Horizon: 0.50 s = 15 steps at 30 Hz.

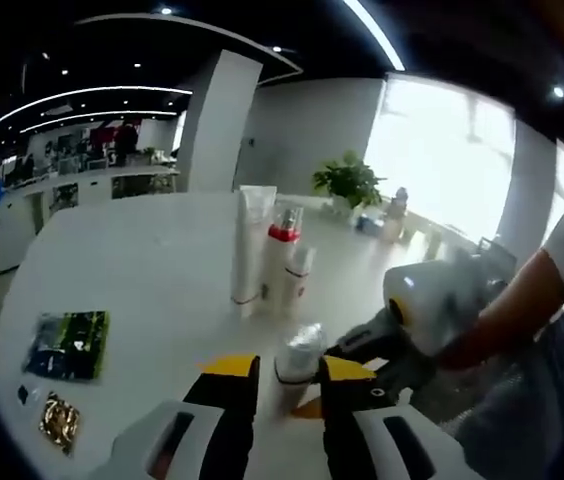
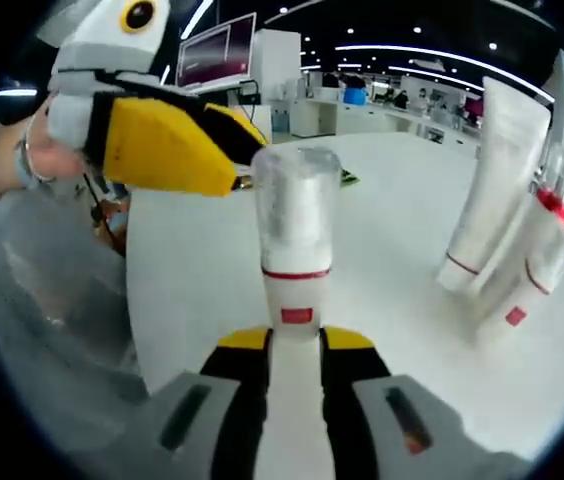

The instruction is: Arrange the skincare products in the storage area until every visible bottle or jar stands upright without overlapping.

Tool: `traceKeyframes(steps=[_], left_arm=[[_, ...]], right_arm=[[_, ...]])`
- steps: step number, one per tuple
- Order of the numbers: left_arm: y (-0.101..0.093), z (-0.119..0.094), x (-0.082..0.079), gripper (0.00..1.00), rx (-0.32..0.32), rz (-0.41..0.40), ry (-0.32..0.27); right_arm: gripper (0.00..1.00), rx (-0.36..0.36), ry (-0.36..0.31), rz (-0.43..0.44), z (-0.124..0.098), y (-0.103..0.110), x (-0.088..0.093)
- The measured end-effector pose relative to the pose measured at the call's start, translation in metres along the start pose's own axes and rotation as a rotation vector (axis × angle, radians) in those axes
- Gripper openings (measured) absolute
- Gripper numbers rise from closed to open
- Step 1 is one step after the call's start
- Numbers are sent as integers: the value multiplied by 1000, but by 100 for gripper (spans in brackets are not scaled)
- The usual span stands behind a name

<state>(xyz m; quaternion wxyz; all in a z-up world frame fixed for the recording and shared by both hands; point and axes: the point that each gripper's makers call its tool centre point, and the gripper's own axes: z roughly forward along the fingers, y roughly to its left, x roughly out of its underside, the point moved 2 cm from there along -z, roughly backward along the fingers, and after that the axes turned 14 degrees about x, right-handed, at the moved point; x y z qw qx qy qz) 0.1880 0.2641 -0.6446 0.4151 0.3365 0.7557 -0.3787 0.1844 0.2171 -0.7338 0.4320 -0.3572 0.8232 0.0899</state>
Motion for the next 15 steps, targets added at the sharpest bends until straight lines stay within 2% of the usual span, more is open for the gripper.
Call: traceKeyframes(steps=[1, 10, 12, 14, 15], left_arm=[[0, 0, 1, 28, -7, 17, 8], [3, -2, 1, 29, -11, -13, 1], [4, -2, 2, 29, -15, -15, 3], [5, -3, 2, 29, -18, -20, 1], [5, -3, 2, 29, -19, -23, 2]], right_arm=[[19, 0, 0, 1, 0, 0, 0], [20, -9, -9, -28, 1, 1, 0], [25, -12, -29, -57, 1, 5, -4], [31, -16, -49, -43, 1, 6, -8], [30, -17, -54, -33, 1, 7, -10]])
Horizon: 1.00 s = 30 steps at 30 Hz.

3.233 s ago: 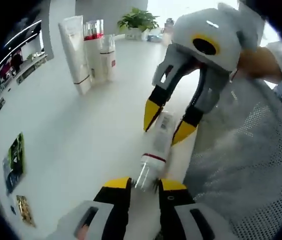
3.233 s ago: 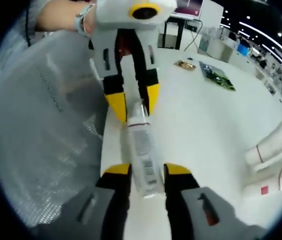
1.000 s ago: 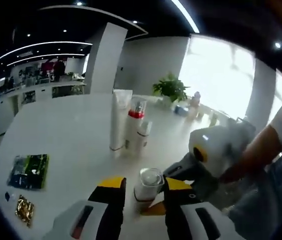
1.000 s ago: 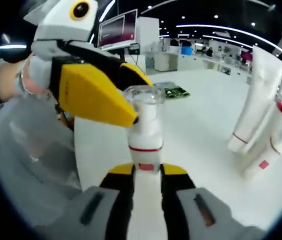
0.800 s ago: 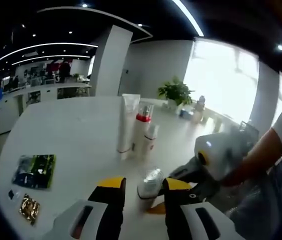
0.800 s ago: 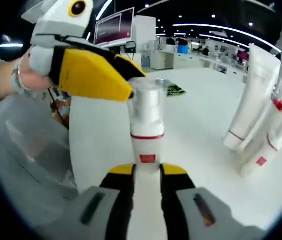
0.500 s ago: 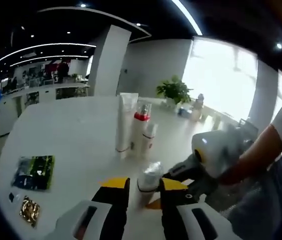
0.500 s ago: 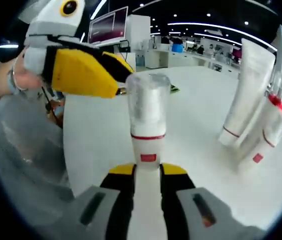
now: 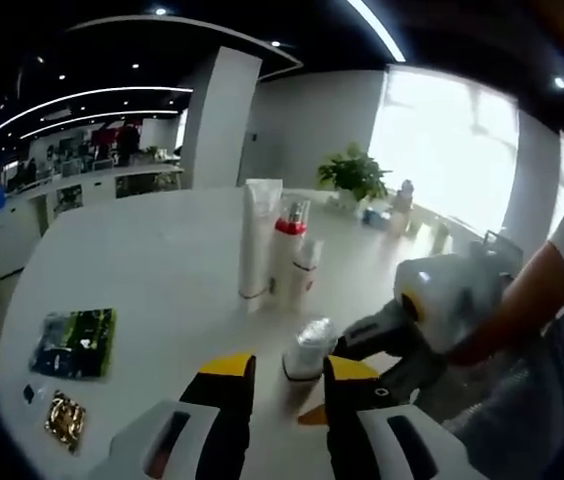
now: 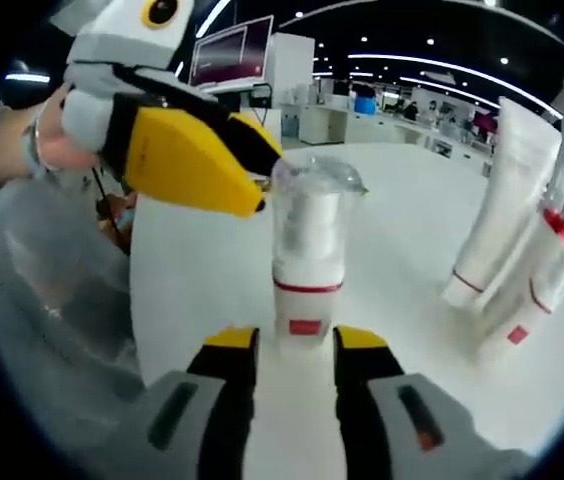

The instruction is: Arrange the skincare products in the storage area until every visible bottle or jar stands upright without overlapping.

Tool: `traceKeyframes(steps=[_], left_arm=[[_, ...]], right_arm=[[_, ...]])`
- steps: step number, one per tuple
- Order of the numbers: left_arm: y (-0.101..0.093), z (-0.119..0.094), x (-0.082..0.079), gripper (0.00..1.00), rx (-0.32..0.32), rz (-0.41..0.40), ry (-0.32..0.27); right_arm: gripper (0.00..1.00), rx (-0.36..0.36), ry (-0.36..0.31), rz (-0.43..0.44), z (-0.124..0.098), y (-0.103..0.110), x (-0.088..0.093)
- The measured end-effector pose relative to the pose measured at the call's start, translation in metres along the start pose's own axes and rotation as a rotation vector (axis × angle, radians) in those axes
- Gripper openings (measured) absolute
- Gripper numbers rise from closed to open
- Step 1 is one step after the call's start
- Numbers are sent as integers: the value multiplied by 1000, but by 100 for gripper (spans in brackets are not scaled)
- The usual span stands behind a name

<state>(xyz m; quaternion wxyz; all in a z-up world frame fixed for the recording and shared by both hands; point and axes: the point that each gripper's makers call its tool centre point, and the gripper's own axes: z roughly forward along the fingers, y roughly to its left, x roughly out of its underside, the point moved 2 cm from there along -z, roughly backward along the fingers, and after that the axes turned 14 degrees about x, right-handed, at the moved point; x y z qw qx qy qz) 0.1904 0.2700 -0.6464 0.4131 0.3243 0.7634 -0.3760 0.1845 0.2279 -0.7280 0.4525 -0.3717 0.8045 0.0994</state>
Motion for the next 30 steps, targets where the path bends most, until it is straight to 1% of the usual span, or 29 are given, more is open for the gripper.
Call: traceKeyframes(steps=[1, 2, 3, 4, 5, 6, 8, 10, 11, 12, 14, 16, 18, 19, 23, 26, 28, 30], left_arm=[[1, 0, 0, 29, -5, -1, 2], [2, -1, 0, 28, -9, -1, 3], [2, -1, 1, 28, -11, -2, 5], [3, -2, 2, 28, -18, -5, 11], [4, -2, 3, 28, -24, -11, 13], [6, -3, 3, 28, -31, -19, 14], [9, -5, 3, 28, -42, -28, 9], [10, -7, 2, 27, -50, -38, 3], [11, -8, 2, 27, -54, -43, 0], [12, -9, 2, 27, -60, -50, -1], [13, -10, 2, 27, -69, -54, 0], [14, -10, 2, 27, -74, -57, 2], [15, -11, 2, 26, -79, -67, 1], [15, -12, 3, 26, -81, -70, -1], [18, -11, 5, 26, -92, -89, 8], [18, -10, 6, 26, -92, -86, 18], [17, -9, 7, 26, -92, -85, 22], [17, -8, 8, 26, -95, -79, 27]], right_arm=[[27, 0, -4, 7, 0, 0, -1], [23, 12, -9, 11, 1, -1, -3], [21, 30, -10, 6, 2, -4, -3], [21, 49, -8, 23, 4, -7, -3], [21, 51, -13, 20, 6, -8, -4], [21, 77, -5, 50, 7, -12, -2], [21, 117, -1, 61, 7, -21, -1], [21, 135, 0, 79, 6, -26, 0], [21, 173, 6, 96, 7, -36, 1], [21, 182, 6, 99, 7, -38, 2], [21, 222, 16, 120, 8, -49, 4], [21, 286, 30, 160, 11, -66, 6], [21, 345, 38, 179, 14, -81, 8], [21, 355, 41, 180, 14, -83, 8], [21, 432, 56, 239, 21, -100, 9], [21, 455, 71, 256, 24, -106, 9], [22, 449, 66, 251, 24, -106, 8], [30, 431, 68, 238, 23, -102, 8]])
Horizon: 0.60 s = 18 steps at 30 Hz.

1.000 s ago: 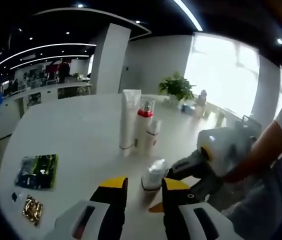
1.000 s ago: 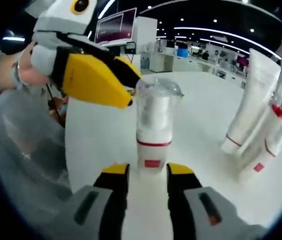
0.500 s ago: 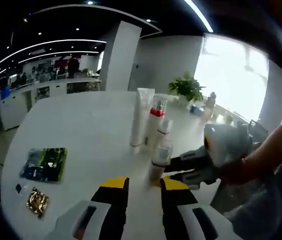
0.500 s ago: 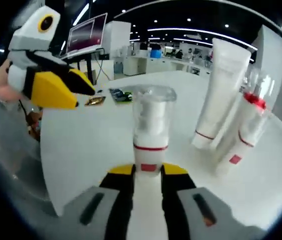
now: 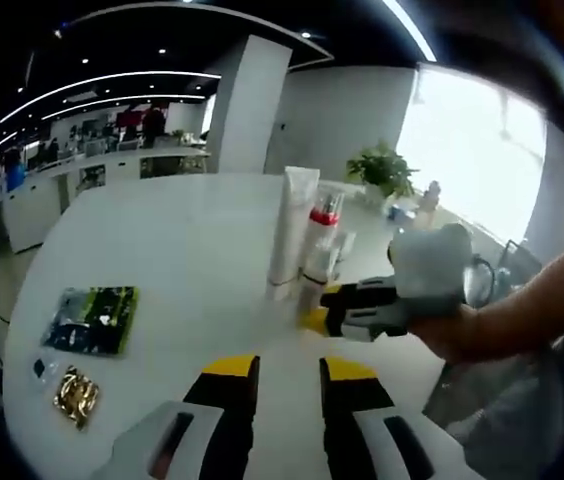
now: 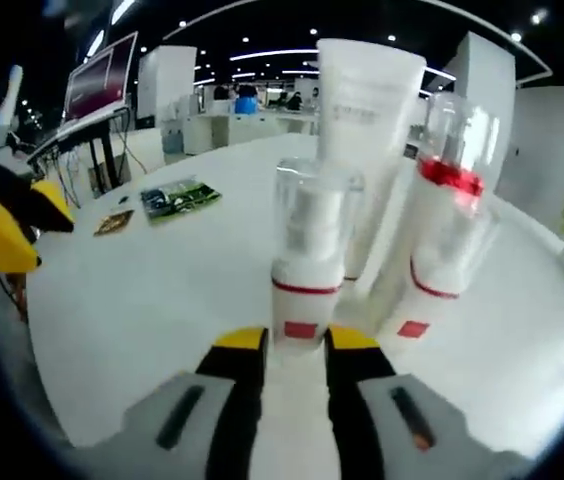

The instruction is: Arrange the skincare products in the storage area until every visible bottle or jar stands upright without overlapping.

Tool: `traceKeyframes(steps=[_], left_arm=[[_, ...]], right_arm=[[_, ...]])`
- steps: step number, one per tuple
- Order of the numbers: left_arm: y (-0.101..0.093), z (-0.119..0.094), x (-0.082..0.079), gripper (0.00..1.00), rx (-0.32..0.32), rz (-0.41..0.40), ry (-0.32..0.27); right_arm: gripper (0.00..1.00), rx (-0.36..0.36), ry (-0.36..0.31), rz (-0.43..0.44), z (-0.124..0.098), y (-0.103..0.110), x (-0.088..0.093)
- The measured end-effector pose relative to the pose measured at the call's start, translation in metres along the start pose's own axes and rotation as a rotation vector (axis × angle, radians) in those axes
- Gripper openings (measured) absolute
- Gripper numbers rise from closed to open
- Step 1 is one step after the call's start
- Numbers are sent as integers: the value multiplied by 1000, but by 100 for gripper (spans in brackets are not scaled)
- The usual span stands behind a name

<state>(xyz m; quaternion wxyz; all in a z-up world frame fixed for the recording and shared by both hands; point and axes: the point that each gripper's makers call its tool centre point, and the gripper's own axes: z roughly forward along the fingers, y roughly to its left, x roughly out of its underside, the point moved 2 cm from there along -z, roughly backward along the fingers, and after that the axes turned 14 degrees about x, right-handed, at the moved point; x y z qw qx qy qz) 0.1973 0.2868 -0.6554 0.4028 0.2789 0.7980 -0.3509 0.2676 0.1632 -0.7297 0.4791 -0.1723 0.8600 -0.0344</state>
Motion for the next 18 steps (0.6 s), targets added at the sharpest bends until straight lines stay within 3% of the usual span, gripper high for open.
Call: traceKeyframes(steps=[1, 2, 4, 6, 8, 9, 12, 15, 18], left_arm=[[0, 1, 0, 25, -4, 0, 1], [1, 2, 1, 25, -10, 0, -1], [1, 3, 0, 23, -8, -3, -7], [3, 9, 1, 23, -2, -9, -11], [3, 16, 7, 23, 19, -1, 31], [3, 20, 12, 23, 22, -5, 63], [1, 40, 23, 23, 36, 25, 169], [4, 68, 28, 21, 24, 136, 245], [15, 95, 34, 20, -16, 202, 284]], right_arm=[[33, -41, 12, -1, -3, 5, 2], [36, -128, 38, 13, -11, 15, 5], [35, -176, 63, -79, -22, 13, 12], [36, -223, 101, -87, -35, 13, 18], [36, -223, 99, -91, -43, 3, 21], [36, -222, 136, -107, -47, -2, 26], [36, -241, 188, 12, -55, -16, 25], [36, -233, 159, 88, -58, -29, 14], [35, -157, 110, 19, -56, -46, 15]])
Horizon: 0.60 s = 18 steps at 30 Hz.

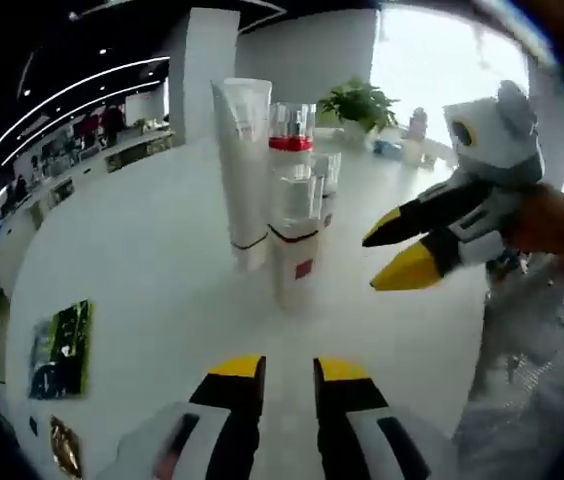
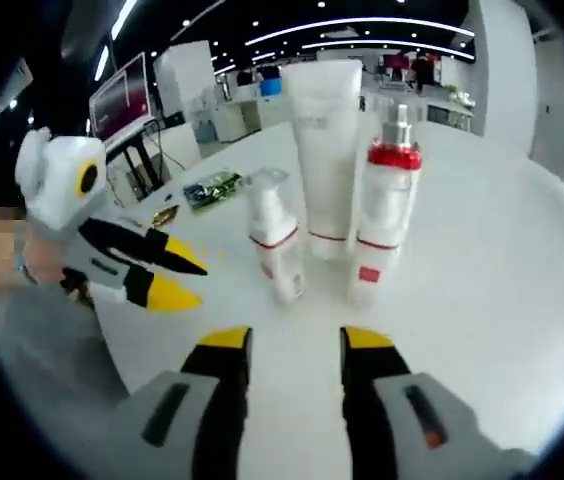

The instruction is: Arrange the skincare products in the storage area until every visible bottle or jar stands upright without overlapping.

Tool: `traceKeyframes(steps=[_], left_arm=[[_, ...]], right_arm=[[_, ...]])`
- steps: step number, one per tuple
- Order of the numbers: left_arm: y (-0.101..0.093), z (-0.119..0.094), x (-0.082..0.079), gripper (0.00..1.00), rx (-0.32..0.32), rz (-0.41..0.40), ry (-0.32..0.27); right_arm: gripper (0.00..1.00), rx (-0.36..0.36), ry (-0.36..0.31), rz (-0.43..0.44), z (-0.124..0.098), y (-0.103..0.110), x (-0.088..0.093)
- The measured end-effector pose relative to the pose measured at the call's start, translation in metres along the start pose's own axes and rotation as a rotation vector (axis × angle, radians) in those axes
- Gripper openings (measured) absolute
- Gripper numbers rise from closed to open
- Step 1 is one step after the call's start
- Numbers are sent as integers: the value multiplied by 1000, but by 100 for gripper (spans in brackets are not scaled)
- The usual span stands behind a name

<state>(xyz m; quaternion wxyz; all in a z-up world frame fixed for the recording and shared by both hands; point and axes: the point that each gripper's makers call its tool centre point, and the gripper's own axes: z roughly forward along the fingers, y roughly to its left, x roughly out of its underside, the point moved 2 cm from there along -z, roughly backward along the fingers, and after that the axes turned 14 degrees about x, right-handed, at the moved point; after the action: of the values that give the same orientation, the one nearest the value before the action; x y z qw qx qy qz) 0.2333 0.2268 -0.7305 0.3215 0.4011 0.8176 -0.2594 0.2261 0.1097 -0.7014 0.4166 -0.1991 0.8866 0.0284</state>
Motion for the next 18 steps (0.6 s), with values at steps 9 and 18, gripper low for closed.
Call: traceKeyframes(steps=[9, 18], left_arm=[[10, 37, -22, 13, -32, 11, -98], [15, 51, -34, 9, -36, 13, -99]], right_arm=[[34, 50, 39, -38, 7, -10, 7], [34, 54, 60, -61, 10, -10, 11]])
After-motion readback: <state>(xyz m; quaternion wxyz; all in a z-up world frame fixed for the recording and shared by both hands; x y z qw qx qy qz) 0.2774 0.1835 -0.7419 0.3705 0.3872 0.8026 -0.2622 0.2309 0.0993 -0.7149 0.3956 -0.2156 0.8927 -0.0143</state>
